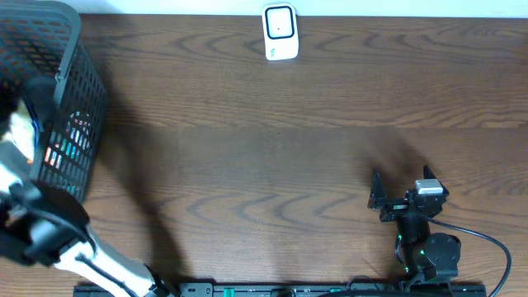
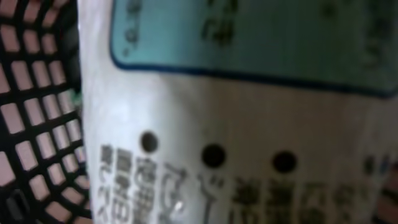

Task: Scan the item barcode
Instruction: 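Lift the white packet out and carry it toward the white scanner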

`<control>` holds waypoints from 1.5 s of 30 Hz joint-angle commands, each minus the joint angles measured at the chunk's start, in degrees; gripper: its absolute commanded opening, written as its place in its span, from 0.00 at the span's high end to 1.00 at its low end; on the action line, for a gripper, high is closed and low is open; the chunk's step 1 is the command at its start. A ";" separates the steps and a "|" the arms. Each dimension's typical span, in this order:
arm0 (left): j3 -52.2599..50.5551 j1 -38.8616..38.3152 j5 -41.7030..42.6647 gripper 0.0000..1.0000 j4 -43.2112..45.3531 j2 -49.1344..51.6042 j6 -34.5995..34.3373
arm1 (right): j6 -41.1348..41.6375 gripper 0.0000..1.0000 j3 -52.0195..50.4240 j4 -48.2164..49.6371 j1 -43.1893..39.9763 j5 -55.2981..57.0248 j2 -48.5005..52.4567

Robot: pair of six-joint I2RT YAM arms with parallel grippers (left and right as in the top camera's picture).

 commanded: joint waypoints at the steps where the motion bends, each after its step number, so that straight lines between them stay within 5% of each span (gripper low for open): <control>1: 1.90 0.22 6.62 0.92 2.38 -7.48 -2.47 | -0.63 0.01 -0.04 -0.31 0.42 0.02 -0.31; 15: 1.90 -0.11 8.31 0.92 12.09 -24.65 -6.03 | -0.61 0.01 -0.07 -0.31 0.42 0.02 -0.31; 21: 1.90 -3.74 22.82 0.93 17.73 -26.38 -5.60 | -0.63 0.01 -0.07 -0.31 0.42 0.02 -0.31; 27: 1.90 -14.88 27.39 0.92 25.40 -26.27 7.89 | -0.63 0.01 -0.04 -0.31 0.42 0.02 -0.31; 33: 1.77 -28.55 21.92 0.93 22.71 -25.24 16.48 | -0.63 0.01 -0.07 -0.31 0.42 0.02 -0.31; 45: 1.70 -54.40 -7.32 0.93 9.88 -13.84 22.29 | -0.61 0.01 -0.07 -0.31 0.42 0.02 -0.31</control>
